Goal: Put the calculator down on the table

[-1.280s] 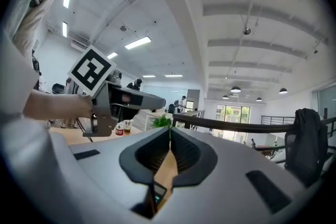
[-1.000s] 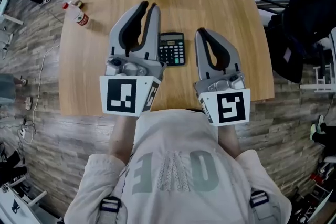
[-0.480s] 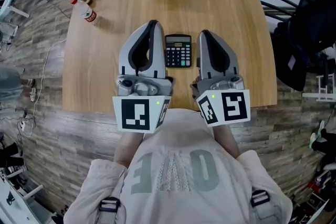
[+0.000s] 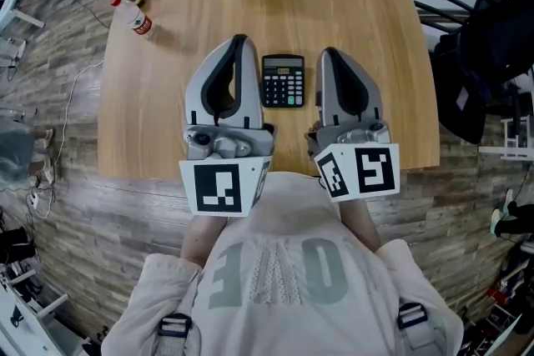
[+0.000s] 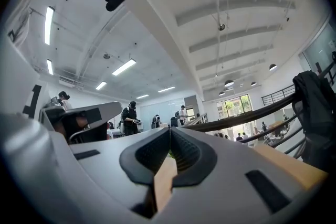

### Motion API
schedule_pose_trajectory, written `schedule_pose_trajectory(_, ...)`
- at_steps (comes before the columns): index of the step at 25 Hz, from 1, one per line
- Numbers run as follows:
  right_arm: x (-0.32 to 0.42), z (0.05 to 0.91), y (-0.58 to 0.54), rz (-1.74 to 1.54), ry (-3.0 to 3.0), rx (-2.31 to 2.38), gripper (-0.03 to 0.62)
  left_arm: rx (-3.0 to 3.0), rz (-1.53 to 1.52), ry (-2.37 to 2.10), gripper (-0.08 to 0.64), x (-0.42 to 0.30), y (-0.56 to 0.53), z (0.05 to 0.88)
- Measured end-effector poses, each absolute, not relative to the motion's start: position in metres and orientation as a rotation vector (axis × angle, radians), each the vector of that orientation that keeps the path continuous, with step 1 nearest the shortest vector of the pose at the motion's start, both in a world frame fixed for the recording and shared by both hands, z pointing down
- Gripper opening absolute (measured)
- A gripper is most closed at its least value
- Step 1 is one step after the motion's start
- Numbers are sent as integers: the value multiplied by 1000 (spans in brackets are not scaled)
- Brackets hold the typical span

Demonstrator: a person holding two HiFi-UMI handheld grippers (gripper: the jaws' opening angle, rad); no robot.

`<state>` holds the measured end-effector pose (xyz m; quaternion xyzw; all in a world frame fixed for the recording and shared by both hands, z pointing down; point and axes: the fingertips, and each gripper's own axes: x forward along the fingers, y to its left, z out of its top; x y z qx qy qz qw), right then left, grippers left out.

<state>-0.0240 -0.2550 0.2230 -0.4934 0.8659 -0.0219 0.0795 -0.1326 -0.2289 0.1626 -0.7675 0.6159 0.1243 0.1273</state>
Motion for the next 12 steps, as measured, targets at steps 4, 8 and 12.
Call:
schedule_pose_trajectory(4, -27, 224, -254, -66, 2604, -1471, 20, -2219, 335, 1834, 9, -141, -231, 166)
schedule_pose_trajectory(8, -30, 227, -254, -72, 2620, -1468, 20, -2212, 338, 1864, 9, -149, -232, 168)
schedule_pose_trajectory(12, -33, 235, -255, -93, 2632, -1472, 18, -2206, 337, 1874, 9, -154, -235, 170)
